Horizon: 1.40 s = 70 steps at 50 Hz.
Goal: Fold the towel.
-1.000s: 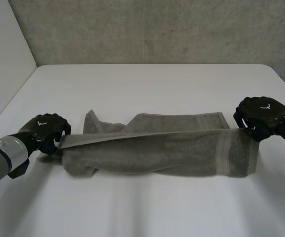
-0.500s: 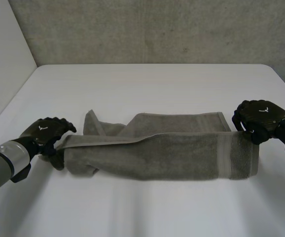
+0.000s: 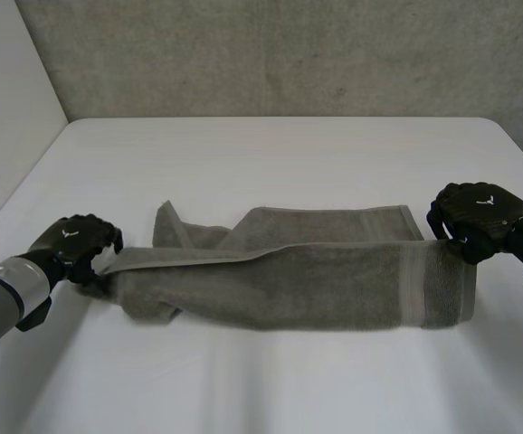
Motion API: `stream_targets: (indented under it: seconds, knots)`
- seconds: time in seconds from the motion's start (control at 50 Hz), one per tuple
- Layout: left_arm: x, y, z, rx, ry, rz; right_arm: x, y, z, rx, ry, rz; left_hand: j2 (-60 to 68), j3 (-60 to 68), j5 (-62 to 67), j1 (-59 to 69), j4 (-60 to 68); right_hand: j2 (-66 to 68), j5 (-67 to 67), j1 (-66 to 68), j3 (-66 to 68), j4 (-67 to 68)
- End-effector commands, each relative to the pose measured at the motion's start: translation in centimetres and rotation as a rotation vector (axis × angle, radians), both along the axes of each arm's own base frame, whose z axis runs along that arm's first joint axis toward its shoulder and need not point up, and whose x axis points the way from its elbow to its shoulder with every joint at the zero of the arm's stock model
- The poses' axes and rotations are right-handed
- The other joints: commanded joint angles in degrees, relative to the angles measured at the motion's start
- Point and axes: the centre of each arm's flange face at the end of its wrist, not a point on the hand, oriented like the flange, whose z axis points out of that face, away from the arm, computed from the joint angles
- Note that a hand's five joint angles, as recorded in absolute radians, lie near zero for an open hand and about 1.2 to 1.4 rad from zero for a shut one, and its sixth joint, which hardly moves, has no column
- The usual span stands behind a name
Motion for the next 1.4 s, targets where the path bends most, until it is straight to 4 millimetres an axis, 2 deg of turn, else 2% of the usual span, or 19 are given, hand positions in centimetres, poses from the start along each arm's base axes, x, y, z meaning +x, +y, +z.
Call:
stream_targets:
  seconds: [0.02, 0.12, 0.24, 0.5, 0.62, 0.78, 0.86, 0.9, 0.94, 0.96, 0.98, 1.0, 1.02, 1.04, 1.06, 1.1, 1.14, 1.22, 1.4]
  knots:
    - [0.0, -0.1, -0.5, 0.018, 0.001, 0.001, 0.0, 0.0, -0.1, 0.002, 0.0, 0.0, 19.86, -2.78, 19.68, 19.66, -3.11, 5.16, 3.25, 4.5, -2.68, -4.37]
    - [-0.1, -0.1, -0.8, 0.035, 0.002, -0.004, 0.0, 0.0, 0.1, -0.003, 0.001, -0.001, 40.05, -2.78, 39.87, 39.85, -3.11, 5.16, 3.25, 4.5, -2.68, -4.37]
    - [-0.2, 0.0, 0.3, 0.006, 0.007, -0.008, -0.3, 0.1, 1.0, -0.021, -0.002, -0.017, 44.79, -2.78, 44.61, 44.6, -3.11, 5.16, 3.25, 4.5, -2.68, -4.37]
    - [-0.8, 3.2, 10.7, -0.219, 0.133, -0.041, 0.1, 3.7, 4.7, 0.033, -0.019, 0.008, 44.79, -2.78, 44.61, 44.6, -3.11, 5.16, 3.25, 4.5, -2.68, -4.37]
    - [-1.1, 3.4, 12.2, -0.277, 0.147, -0.071, 0.4, 4.0, 6.0, -0.014, -0.017, 0.022, 44.79, -2.78, 44.61, 44.6, -3.11, 5.16, 3.25, 4.5, -2.68, -4.37]
    - [-1.6, -0.8, 10.9, -0.252, 0.139, -0.078, 1.5, 0.4, 5.6, -0.08, 0.008, 0.054, 44.79, -2.78, 44.61, 44.6, -3.11, 5.16, 3.25, 4.5, -2.68, -4.37]
    - [-3.3, -5.2, 10.9, -0.295, 0.132, -0.102, 3.1, -1.9, 6.5, -0.192, 0.043, 0.054, 44.79, -2.78, 44.61, 44.6, -3.11, 5.16, 3.25, 4.5, -2.68, -4.37]
    - [-3.8, -6.8, 11.7, -0.341, 0.127, -0.093, 3.7, -3.2, 7.6, -0.266, 0.061, 0.027, 44.79, -2.78, 44.61, 44.6, -3.11, 5.16, 3.25, 4.5, -2.68, -4.37]
    - [-4.3, -9.2, 15.5, -0.489, 0.127, -0.049, 4.8, -6.0, 12.9, -0.52, 0.047, -0.051, 44.79, -2.78, 44.61, 44.6, -3.11, 5.16, 3.25, 4.5, -2.68, -4.37]
    - [-4.3, -9.2, 15.5, -0.49, 0.127, -0.049, 4.8, -6.0, 12.9, -0.522, 0.047, -0.052, 44.79, -2.78, 44.61, 44.6, -3.11, 5.16, 3.25, 4.5, -2.68, -4.37]
    - [-4.6, -9.6, 18.1, -0.578, 0.134, -0.039, 4.9, -6.6, 16.0, -0.645, 0.015, -0.08, 44.79, -2.78, 44.61, 44.6, -3.11, 5.16, 3.25, 4.5, -2.68, -4.37]
    - [-4.6, -9.6, 18.1, -0.579, 0.134, -0.039, 4.9, -6.6, 18.9, -0.744, -0.035, -0.102, 44.79, -2.78, 44.61, 44.6, -3.11, 5.16, 3.25, 4.5, -2.68, -4.37]
    - [-4.7, -9.7, 20.7, -0.664, 0.149, -0.029, 4.9, -6.6, 19.0, -0.745, -0.036, -0.102, 44.79, -2.78, 44.61, 44.6, -3.11, 5.16, 3.25, 4.5, -2.68, -4.37]
    - [-4.8, -9.5, 23.3, -0.758, 0.166, -0.03, 4.7, -6.1, 21.7, -0.815, -0.102, -0.114, 44.79, -2.78, 44.61, 44.6, -3.11, 5.16, 3.25, 4.5, -2.68, -4.37]
    - [-4.8, -9.5, 23.3, -0.759, 0.166, -0.03, 4.7, -6.1, 21.7, -0.816, -0.103, -0.114, 44.79, -2.78, 44.61, 44.6, -3.11, 5.16, 3.25, 4.5, -2.68, -4.37]
    - [-4.9, -7.6, 27.6, -0.912, 0.202, -0.056, 4.5, -5.5, 23.9, -0.839, -0.192, -0.108, 44.79, -2.78, 44.61, 44.6, -3.11, 5.16, 3.25, 4.5, -2.68, -4.37]
    - [-4.8, -6.9, 29.0, -0.962, 0.212, -0.081, 4.4, -5.6, 23.6, -0.825, -0.197, -0.107, 44.79, -2.78, 44.61, 44.6, -3.11, 5.16, 3.25, 4.5, -2.68, -4.37]
    - [-5.2, -6.9, 27.7, -0.929, 0.21, -0.166, 4.4, -5.8, 21.4, -0.749, -0.178, -0.093, 44.79, -2.78, 44.61, 44.6, -3.11, 5.16, 3.25, 4.5, -2.68, -4.37]
    - [-4.7, -5.9, 17.6, -0.613, 0.181, -0.209, 3.7, -4.4, 12.8, -0.522, -0.072, -0.021, 44.79, -2.78, 44.61, 44.6, -3.11, 5.16, 3.25, 4.5, -2.68, -4.37]
